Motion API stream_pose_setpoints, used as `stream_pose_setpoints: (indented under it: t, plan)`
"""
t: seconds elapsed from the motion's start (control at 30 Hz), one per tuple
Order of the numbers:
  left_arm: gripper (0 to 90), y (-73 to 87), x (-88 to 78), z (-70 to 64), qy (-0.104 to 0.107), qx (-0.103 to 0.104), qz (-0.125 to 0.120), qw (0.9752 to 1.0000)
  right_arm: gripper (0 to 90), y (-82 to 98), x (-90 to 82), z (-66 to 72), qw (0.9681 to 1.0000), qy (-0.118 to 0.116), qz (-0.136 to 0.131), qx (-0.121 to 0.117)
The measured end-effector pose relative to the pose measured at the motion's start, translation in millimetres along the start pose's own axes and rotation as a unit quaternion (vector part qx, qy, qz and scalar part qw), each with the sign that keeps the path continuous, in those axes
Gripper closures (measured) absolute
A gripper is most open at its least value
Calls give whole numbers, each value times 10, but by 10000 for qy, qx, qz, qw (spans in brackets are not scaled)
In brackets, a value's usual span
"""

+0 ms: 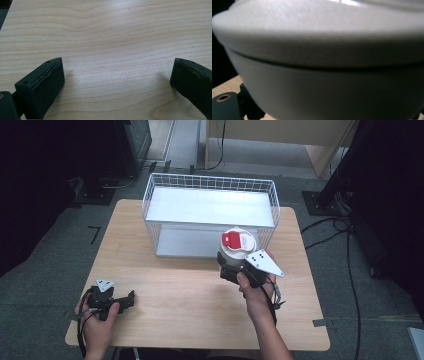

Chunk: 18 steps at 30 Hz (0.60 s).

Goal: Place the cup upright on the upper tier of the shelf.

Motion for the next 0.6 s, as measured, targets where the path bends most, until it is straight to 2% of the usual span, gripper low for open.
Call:
stream_pose_setpoints:
  t: [0.23, 0.6]
  plan:
    - [0, 0, 0, 1, -5, 5, -2, 10000, 86, -285, 53, 69, 9997, 7, -216, -119]
    - [0, 0, 0, 0, 0, 0, -2, 10000, 86, -541, 194, 170, 9991, -26, -349, -257]
Point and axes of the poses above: each handheld gripper's, and its own axes: x roughly forward along the jaws, y roughly out of its underside, z roughly to its left, the point moved 8 cm from there along x, roughly forward along the jaws, and after that the axes turned 14 degrees about x, right-handed, at the moved point
